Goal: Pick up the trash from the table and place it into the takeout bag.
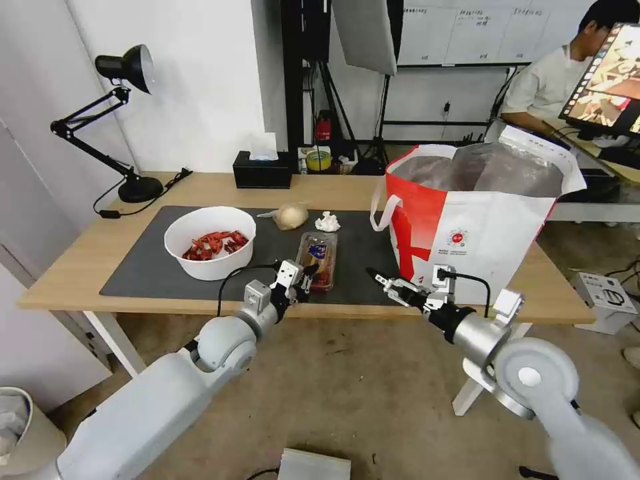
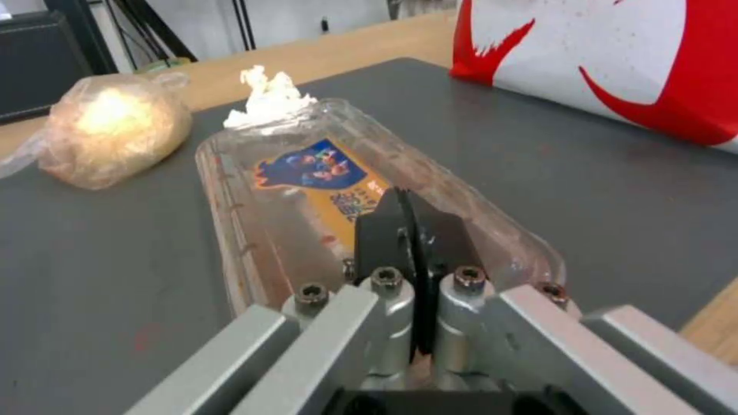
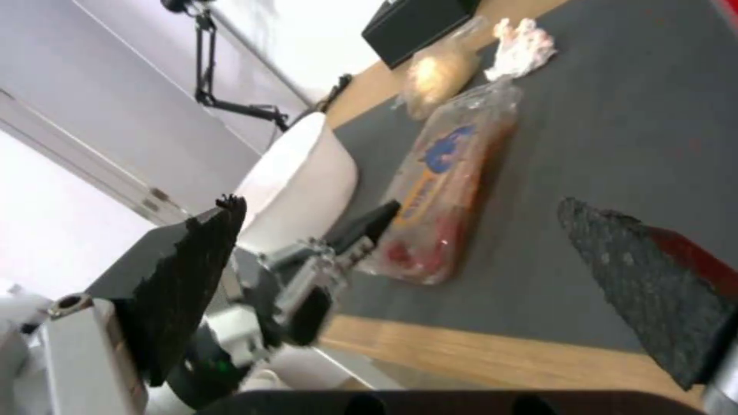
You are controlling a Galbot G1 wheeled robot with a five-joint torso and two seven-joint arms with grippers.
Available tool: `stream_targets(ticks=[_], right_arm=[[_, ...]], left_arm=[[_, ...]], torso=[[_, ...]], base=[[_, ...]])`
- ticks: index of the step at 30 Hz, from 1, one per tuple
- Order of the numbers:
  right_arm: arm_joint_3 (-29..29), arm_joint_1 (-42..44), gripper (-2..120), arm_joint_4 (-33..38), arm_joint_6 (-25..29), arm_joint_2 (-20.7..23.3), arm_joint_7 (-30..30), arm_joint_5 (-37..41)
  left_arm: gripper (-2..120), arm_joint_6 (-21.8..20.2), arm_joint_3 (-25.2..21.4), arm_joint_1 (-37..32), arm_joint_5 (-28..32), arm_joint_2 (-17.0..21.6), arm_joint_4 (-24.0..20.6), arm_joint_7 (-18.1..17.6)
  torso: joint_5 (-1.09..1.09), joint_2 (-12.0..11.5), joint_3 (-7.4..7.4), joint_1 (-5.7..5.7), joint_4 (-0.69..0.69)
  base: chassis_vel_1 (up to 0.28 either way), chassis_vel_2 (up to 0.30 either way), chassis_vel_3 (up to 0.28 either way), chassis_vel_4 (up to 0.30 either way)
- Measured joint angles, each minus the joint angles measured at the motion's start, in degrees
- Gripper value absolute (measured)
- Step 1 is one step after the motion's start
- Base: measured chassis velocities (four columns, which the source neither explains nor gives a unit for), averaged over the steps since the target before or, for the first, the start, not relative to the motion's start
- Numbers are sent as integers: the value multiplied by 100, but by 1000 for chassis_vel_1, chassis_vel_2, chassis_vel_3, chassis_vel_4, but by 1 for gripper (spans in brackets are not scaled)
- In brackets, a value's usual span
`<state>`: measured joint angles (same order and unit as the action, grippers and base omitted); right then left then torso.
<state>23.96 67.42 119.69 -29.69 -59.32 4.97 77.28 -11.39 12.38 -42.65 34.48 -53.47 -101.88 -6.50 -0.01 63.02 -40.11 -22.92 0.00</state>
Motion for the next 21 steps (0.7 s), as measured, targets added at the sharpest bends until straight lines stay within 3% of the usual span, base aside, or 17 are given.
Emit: stream_targets(ticks=[21], right_arm=[[-903,-1467,100,-1050,114,-627,1272,801]], left_arm=[[0,15,18,14,22,5,131,-9]], torso=[[0,1,0,0,0]], base=[[0,0,0,0]])
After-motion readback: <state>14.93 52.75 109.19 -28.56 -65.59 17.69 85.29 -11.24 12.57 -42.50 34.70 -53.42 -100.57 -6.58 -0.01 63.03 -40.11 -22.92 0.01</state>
